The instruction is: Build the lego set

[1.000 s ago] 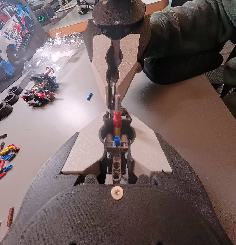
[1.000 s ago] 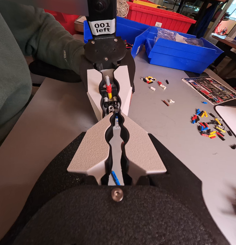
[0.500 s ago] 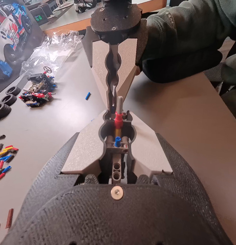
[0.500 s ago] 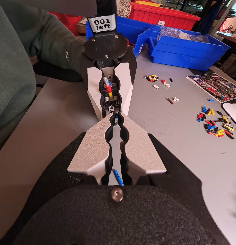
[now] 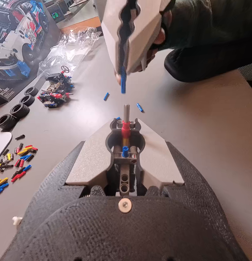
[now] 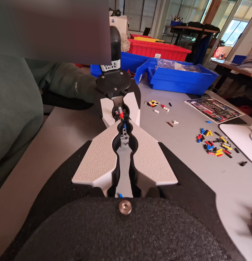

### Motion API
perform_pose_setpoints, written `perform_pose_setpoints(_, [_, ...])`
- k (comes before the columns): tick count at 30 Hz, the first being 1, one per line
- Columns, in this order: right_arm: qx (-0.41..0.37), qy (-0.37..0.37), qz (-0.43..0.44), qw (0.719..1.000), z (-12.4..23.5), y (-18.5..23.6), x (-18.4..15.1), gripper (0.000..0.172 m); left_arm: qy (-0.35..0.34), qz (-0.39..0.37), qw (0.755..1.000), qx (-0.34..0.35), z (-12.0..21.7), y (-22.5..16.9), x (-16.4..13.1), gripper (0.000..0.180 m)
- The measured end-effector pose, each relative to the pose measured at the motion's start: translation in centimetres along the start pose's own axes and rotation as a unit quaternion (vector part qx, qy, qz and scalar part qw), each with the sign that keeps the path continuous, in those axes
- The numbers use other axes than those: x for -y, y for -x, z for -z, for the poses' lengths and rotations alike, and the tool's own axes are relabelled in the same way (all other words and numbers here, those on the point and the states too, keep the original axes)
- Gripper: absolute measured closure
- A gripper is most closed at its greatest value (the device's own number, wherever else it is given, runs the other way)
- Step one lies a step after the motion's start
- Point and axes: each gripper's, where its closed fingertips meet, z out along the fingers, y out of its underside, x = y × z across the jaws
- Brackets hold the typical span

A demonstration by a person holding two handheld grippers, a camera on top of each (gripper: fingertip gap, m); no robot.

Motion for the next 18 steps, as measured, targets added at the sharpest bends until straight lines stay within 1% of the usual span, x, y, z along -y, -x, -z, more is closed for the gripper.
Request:
perform_pose_setpoints(2, [0.002, 0.016, -0.008, 1.000, -0.8, 0.4, -0.9, 0.170, -0.011, 0.002, 1.000, -0.005, 0.0, -0.2, 0.3, 0.155])
perform_pose_setpoints(8, [0.013, 0.019, -0.025, 0.999, -1.9, 1.1, -0.9, 0.170, -0.044, 0.026, 0.999, -0.015, 0.1, -0.5, 1.1, 0.156])
perform_pose_setpoints(12, [0.014, 0.014, -0.035, 0.999, -1.9, 1.2, -1.1, 0.170, -0.060, 0.037, 0.997, -0.017, 0.2, -0.6, 1.5, 0.156])
perform_pose_setpoints(14, [0.009, -0.003, -0.051, 0.999, -1.4, 0.6, -0.7, 0.170, -0.073, 0.059, 0.995, -0.021, 0.3, -0.4, 1.7, 0.156])
perform_pose_setpoints(16, [-0.013, -0.026, -0.072, 0.997, -0.3, -0.7, -0.2, 0.169, -0.095, 0.093, 0.991, -0.020, 0.6, 0.2, 1.8, 0.156])
perform_pose_setpoints(18, [-0.043, -0.023, -0.082, 0.995, 0.8, -2.3, -0.6, 0.169, -0.124, 0.140, 0.982, -0.023, 1.1, 1.0, 2.0, 0.156])
